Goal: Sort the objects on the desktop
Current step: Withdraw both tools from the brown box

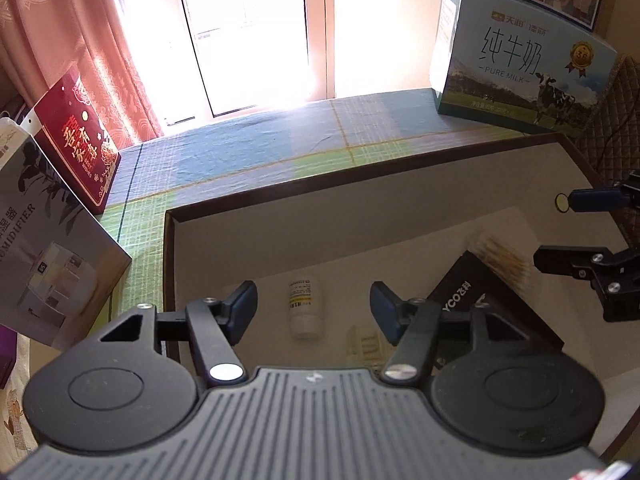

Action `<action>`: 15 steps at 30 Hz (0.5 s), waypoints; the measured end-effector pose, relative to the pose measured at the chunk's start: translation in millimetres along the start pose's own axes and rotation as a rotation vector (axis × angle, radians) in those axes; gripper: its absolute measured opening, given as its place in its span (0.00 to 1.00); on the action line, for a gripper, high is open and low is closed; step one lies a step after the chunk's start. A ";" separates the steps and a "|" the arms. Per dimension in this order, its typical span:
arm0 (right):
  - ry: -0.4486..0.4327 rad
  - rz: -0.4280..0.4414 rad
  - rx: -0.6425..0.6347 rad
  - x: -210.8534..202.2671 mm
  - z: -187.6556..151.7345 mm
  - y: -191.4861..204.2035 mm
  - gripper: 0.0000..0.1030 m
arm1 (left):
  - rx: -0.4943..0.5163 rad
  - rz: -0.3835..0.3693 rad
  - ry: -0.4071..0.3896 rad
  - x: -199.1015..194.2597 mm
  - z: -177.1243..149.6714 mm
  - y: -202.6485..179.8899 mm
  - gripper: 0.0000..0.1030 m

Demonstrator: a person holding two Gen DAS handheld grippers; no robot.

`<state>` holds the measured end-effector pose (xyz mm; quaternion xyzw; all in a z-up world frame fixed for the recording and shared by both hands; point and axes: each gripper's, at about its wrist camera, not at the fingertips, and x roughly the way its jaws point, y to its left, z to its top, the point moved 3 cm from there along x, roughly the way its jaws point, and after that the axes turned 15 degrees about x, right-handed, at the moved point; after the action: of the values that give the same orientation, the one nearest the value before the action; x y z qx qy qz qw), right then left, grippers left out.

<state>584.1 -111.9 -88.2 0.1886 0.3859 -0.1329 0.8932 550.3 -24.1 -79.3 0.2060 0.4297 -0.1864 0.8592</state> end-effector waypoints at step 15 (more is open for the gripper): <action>-0.020 0.069 0.071 -67.1 -32.9 10.0 0.98 | -0.026 0.004 -0.055 -71.3 -25.1 -22.4 0.78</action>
<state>522.1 -82.3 -56.9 0.2321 0.3652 -0.1177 0.8938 482.5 -19.9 -39.3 0.1906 0.4078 -0.1846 0.8736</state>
